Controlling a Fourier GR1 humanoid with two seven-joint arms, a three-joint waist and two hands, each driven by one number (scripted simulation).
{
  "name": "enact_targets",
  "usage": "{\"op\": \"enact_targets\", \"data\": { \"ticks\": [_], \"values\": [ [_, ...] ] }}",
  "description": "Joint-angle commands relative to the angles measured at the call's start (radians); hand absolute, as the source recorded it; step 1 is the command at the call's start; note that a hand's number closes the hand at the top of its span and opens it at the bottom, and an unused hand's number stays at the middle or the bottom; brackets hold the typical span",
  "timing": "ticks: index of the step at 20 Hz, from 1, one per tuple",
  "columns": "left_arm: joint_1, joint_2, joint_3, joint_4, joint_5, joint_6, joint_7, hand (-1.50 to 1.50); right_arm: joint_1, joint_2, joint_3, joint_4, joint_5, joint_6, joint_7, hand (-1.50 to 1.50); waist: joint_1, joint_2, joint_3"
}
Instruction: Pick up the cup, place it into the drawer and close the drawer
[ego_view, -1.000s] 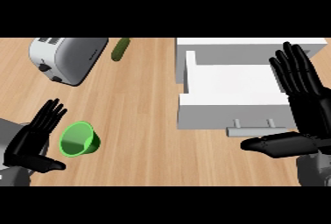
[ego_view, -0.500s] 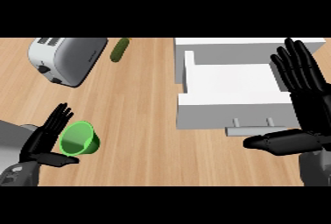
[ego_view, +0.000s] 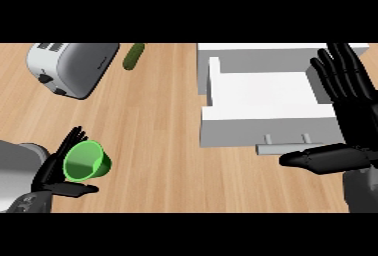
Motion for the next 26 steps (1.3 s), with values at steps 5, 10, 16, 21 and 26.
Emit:
{"op": "enact_targets", "data": {
  "ticks": [5, 10, 16, 21, 26],
  "values": [
    [-0.052, -0.04, -0.007, 0.085, -0.019, -0.054, -0.155, -1.5, 0.024, 0.012, -0.006, 0.031, -0.003, 0.008, -0.042, -1.5, -0.005, 0.004, -0.002],
    [-0.049, -0.074, -0.027, 0.095, -0.038, -0.04, -0.186, -1.5, 0.002, -0.022, -0.023, 0.0, -0.027, 0.026, 0.004, -1.5, -0.01, 0.002, -0.002],
    [-0.051, -0.051, -0.038, 0.1, -0.04, -0.127, -0.214, -1.5, 0.008, -0.003, -0.005, -0.013, -0.007, 0.002, 0.021, -1.5, -0.012, 0.005, -0.003],
    [-0.096, -0.1, -0.036, 0.071, -0.005, -0.233, -0.175, 1.5, -0.022, -0.042, -0.041, 0.002, -0.025, 0.018, 0.034, -1.5, -0.012, 0.004, -0.004],
    [-0.079, -0.113, -0.006, -0.009, -0.009, 0.094, -0.3, 1.5, 0.009, -0.051, -0.06, 0.011, -0.034, 0.033, 0.015, -1.5, -0.006, 0.001, -0.001]
  ]
}}
